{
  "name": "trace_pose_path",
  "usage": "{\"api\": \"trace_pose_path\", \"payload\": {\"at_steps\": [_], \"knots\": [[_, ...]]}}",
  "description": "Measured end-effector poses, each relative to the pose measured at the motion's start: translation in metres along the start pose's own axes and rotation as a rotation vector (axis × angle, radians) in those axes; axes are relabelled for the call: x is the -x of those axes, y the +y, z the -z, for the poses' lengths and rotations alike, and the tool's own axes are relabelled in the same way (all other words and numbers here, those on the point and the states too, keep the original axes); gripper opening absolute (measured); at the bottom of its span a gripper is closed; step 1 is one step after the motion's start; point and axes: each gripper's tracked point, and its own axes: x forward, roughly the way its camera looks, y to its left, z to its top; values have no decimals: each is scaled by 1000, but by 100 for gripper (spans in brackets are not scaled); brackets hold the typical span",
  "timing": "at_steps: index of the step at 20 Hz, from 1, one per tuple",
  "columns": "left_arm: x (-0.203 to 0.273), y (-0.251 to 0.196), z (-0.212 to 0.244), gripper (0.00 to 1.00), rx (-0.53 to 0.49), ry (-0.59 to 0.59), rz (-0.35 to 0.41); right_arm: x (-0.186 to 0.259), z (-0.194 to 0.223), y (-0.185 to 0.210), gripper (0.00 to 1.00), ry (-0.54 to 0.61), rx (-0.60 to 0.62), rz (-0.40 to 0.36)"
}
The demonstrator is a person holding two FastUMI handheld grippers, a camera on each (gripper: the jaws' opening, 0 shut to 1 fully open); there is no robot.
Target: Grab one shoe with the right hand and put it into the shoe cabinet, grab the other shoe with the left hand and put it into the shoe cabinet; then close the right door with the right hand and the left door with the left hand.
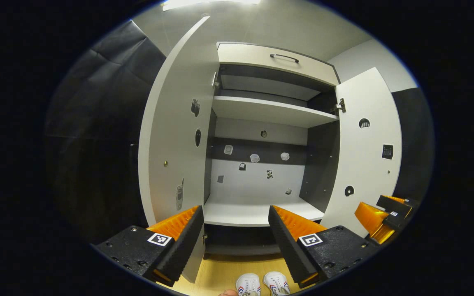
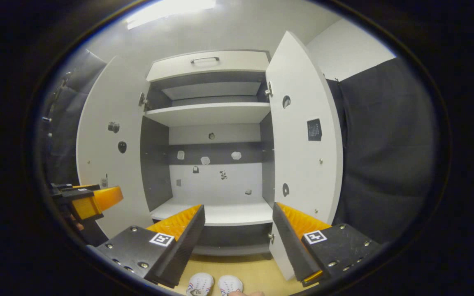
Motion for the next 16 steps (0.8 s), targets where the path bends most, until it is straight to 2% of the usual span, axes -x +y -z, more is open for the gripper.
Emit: {"api": "trace_pose_path", "payload": {"at_steps": [1, 2, 3, 4, 5, 7, 8, 9, 12, 13, 14, 16], "knots": [[1, 1, -1, 93, 0, -2, -2, -1, 10, 2, 98, 23, -1, -4], [2, 2, -1, 96, -1, -2, -3, -4, 26, 4, 98, 53, 0, -11], [2, 3, -2, 93, 0, -2, -4, -6, 42, 5, 98, 94, 2, -14], [3, 4, -2, 96, 0, -3, -5, -6, 59, 7, 96, 129, 0, -23], [3, 6, -3, 96, -1, -4, -8, -7, 78, 9, 99, 166, 0, -29], [4, 9, -3, 96, -3, -5, -15, -7, 112, 10, 98, 232, 4, -38], [5, 10, -1, 93, -3, -5, -16, -8, 126, 12, 95, 251, 6, -42], [5, 12, 1, 96, -4, 1, -19, -10, 140, 11, 89, 270, 12, -43], [7, 15, 7, 96, -3, 17, -27, -6, 192, 13, 89, 355, 46, -62], [7, 16, 8, 96, -1, 19, -29, -3, 214, 16, 75, 403, 52, -76], [7, 17, 9, 93, 1, 21, -30, -1, 237, 19, 78, 456, 56, -89], [8, 21, 11, 93, -1, 27, -38, 7, 284, 24, 69, 571, 57, -111]]}}
